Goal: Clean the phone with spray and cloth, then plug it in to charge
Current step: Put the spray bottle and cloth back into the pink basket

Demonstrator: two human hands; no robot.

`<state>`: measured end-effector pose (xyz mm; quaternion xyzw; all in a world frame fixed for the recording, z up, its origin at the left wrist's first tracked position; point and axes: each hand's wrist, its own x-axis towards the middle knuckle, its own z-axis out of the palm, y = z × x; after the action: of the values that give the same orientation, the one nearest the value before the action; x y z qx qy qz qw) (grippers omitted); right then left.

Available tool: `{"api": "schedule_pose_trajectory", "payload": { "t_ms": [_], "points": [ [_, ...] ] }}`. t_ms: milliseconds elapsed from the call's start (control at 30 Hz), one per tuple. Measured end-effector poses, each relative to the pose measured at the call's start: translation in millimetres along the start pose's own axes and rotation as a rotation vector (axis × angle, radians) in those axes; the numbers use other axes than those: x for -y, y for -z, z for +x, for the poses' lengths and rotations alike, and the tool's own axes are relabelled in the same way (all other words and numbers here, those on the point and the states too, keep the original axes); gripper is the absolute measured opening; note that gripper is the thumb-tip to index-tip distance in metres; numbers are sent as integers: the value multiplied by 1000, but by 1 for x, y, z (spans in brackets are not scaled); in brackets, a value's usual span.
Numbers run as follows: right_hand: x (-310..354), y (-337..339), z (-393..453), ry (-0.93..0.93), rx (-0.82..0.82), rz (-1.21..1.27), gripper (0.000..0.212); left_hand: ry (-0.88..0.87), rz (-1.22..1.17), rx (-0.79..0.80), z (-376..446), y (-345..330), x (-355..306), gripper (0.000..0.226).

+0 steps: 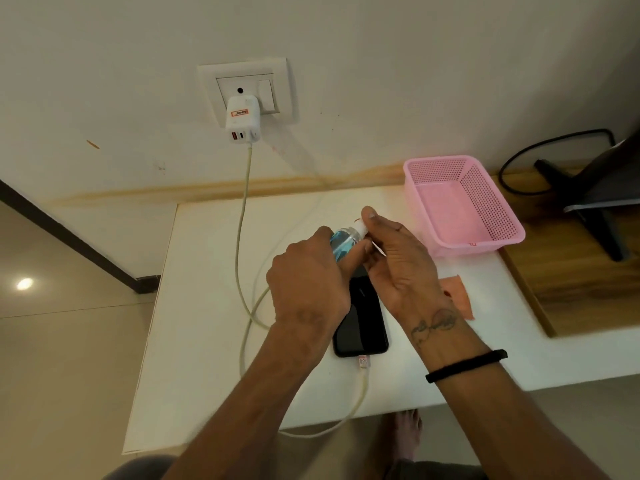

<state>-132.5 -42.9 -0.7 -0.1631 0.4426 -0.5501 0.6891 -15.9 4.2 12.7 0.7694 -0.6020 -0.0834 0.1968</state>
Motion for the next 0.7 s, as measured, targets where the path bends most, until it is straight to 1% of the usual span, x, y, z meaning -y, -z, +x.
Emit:
{"api": "schedule_pose_trajectory", "payload": {
  "t_ms": [67, 133, 200, 267, 300, 333, 400, 433, 467, 567, 633, 700],
  "points": [
    [3, -2, 0, 42, -28, -59, 39, 6, -19, 12, 2, 1, -2, 46],
    [8, -3, 2, 100, -55, -126, 40, 19, -115, 31, 5, 2, -6, 55],
    [13, -4, 2, 107, -49, -163, 39, -3, -278, 49, 5, 2, -13, 56],
    [15, -3, 0, 66, -7, -207, 38, -1, -510, 93, 4, 2, -21, 49],
    [16, -2, 0, 43, 11, -232, 39, 42, -624, 127, 4, 1, -25, 42],
    [18, -1, 0, 22, 18, -257, 40, 121, -736, 170, 6, 0, -27, 36],
    [25, 1, 0, -3, 29, -301, 40, 337, -928, 290, 13, 1, -32, 32],
    [28, 3, 0, 7, 60, -335, 39, 410, -971, 337, 17, 2, -33, 33],
    [31, 5, 0, 37, 100, -382, 37, 431, -986, 358, 19, 2, -33, 33],
    [38, 10, -2, 157, 155, -520, 33, 351, -1044, 329, 18, 5, -32, 34],
    [44, 12, -1, 209, 151, -598, 32, 317, -1082, 327, 15, 3, -31, 30],
    [53, 14, 0, 256, 127, -666, 35, 305, -1068, 316, 13, 4, -33, 28]
  ]
}}
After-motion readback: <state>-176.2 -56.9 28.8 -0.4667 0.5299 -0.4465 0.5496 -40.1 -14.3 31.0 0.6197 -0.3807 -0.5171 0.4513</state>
